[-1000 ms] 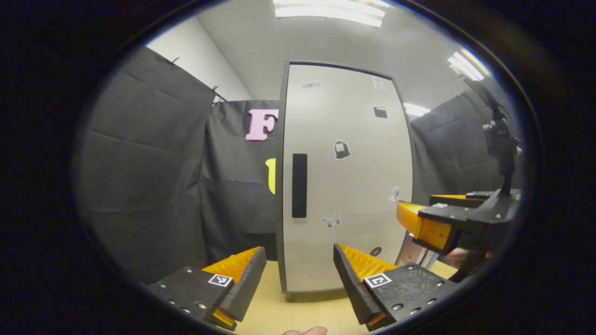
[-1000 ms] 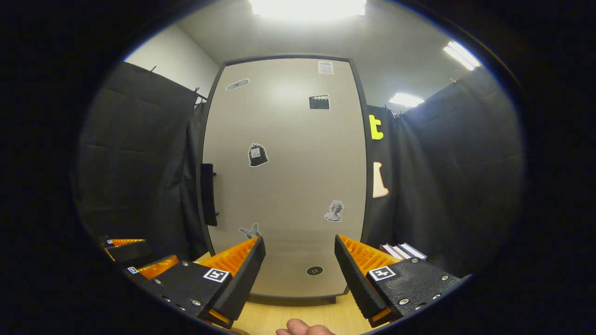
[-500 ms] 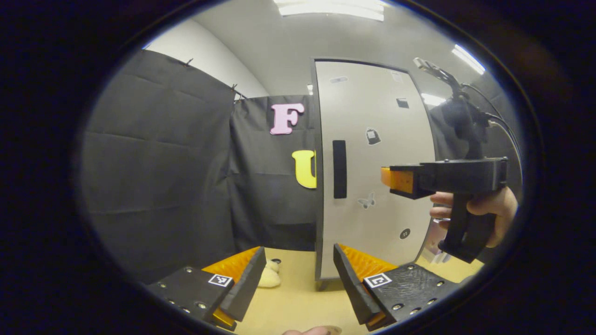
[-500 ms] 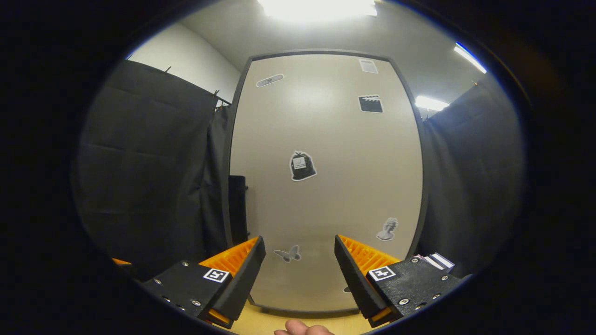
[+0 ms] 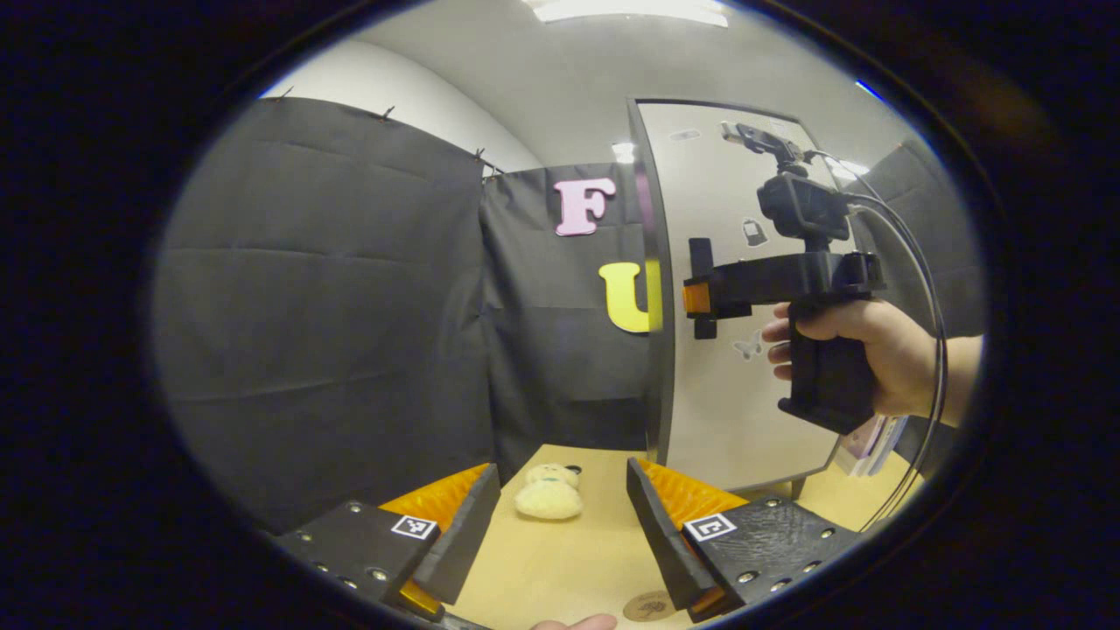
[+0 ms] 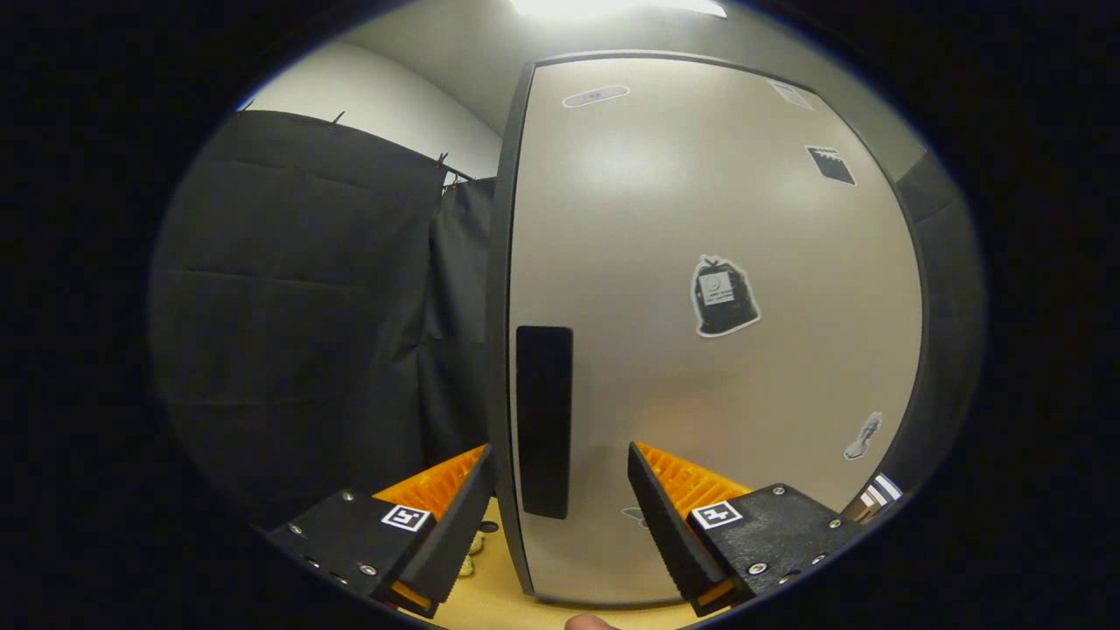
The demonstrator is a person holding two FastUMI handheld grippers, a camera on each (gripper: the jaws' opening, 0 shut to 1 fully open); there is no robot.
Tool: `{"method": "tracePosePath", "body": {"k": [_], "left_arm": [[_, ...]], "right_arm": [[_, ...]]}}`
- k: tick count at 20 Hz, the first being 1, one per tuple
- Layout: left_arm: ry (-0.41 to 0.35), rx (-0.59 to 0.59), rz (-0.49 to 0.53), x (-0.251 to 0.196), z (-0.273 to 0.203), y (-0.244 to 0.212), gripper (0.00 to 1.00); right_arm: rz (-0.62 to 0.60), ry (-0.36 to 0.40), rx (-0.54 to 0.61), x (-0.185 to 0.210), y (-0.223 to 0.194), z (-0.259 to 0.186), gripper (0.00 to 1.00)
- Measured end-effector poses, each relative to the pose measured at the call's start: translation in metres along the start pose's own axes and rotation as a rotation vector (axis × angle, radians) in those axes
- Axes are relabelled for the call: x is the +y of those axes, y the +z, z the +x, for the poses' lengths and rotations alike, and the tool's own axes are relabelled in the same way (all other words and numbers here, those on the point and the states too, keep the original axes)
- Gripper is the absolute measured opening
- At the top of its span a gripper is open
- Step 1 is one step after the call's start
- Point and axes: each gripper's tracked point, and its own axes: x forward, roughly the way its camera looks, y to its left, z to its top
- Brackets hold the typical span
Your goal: Open the cabinet door with the right hand, grasp the bottle in the cabinet with the left hand and place it on the coaster, then close the cabinet door with the right hand.
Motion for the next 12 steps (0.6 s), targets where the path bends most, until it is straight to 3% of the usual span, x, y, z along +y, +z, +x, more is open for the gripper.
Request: {"method": "tracePosePath", "body": {"k": [2,4,5,7,12], "left_arm": [[0.021,0.006,-0.011,0.007,-0.008,0.000,0.88],[0.036,0.011,-0.018,0.017,-0.008,-0.004,0.88],[0.039,0.014,-0.023,0.021,-0.002,-0.005,0.87],[0.040,0.018,-0.029,0.023,0.002,-0.007,0.86],[0.035,0.000,-0.039,0.024,-0.004,-0.002,0.87]], "right_arm": [[0.011,-0.009,0.023,0.001,-0.004,0.008,0.88],[0.003,0.012,0.038,0.003,-0.006,0.012,0.75],[-0.007,0.025,0.048,0.007,-0.009,0.017,0.54],[-0.041,0.032,0.045,0.007,-0.008,0.012,0.34],[-0.030,0.058,0.059,0.007,-0.010,0.011,0.22]]}}
